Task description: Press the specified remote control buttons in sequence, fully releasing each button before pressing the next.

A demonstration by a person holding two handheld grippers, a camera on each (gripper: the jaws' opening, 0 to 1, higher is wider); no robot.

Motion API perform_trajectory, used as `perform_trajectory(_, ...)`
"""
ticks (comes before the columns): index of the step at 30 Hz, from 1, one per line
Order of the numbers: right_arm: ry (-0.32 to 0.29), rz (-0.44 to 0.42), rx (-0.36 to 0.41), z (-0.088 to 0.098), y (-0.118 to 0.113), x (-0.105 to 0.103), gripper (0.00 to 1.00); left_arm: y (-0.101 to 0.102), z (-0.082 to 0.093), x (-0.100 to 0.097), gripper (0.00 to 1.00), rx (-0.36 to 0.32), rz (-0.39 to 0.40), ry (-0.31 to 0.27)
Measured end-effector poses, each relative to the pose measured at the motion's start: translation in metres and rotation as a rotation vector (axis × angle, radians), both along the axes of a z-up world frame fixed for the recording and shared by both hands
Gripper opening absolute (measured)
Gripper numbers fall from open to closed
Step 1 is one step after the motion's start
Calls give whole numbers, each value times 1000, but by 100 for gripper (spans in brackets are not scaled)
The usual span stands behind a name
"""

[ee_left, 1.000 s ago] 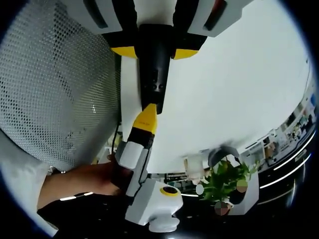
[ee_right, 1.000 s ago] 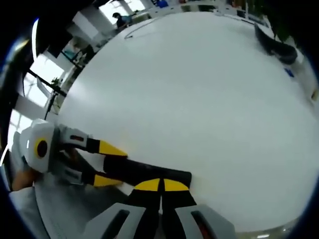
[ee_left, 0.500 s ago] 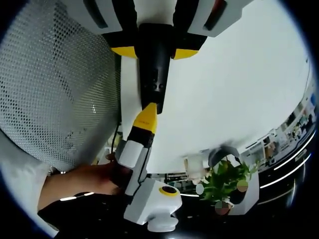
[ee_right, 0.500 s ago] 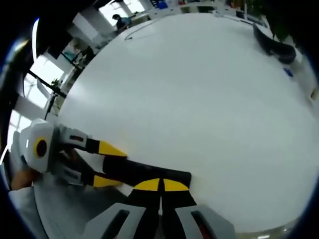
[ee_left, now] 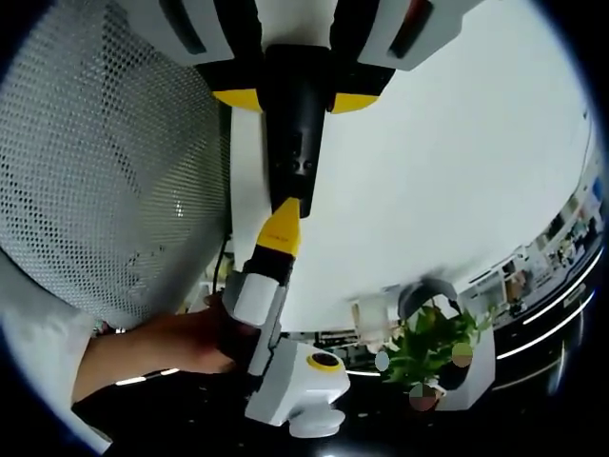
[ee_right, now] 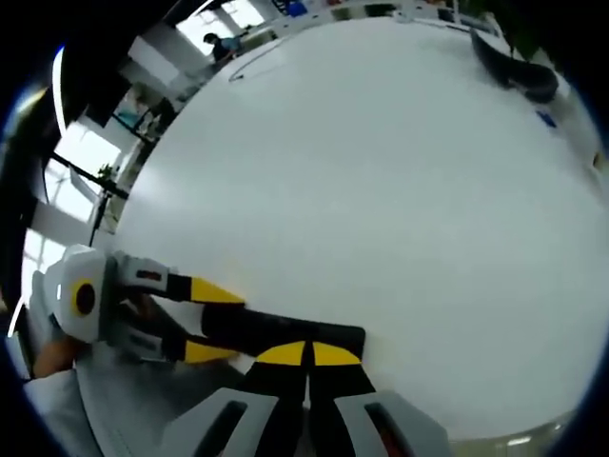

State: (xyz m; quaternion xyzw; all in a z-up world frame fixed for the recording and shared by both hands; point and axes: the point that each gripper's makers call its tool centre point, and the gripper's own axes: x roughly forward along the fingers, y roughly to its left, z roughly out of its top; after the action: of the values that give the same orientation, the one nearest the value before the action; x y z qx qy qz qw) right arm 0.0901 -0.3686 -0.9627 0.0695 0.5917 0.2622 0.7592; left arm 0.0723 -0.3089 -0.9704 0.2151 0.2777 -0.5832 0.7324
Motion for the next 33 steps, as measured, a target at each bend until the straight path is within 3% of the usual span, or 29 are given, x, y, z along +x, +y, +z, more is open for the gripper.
perform_trajectory(13, -35, 36, -18, 1, 3, 1, 0, -3, 0, -3, 24, -2, -21, -3)
perform_trajectory(18, -93, 58, -12, 6, 7, 5, 0, -2, 0, -4, 24, -1, -21, -3)
perform_trajectory(28, -114, 69, -12, 6, 9, 8, 0, -3, 0, -4, 25, -4, -20, -4)
perform_trajectory(33, -81, 64, -5, 2, 11, 5, 0, -3, 0, -4, 25, -4, -20, -4)
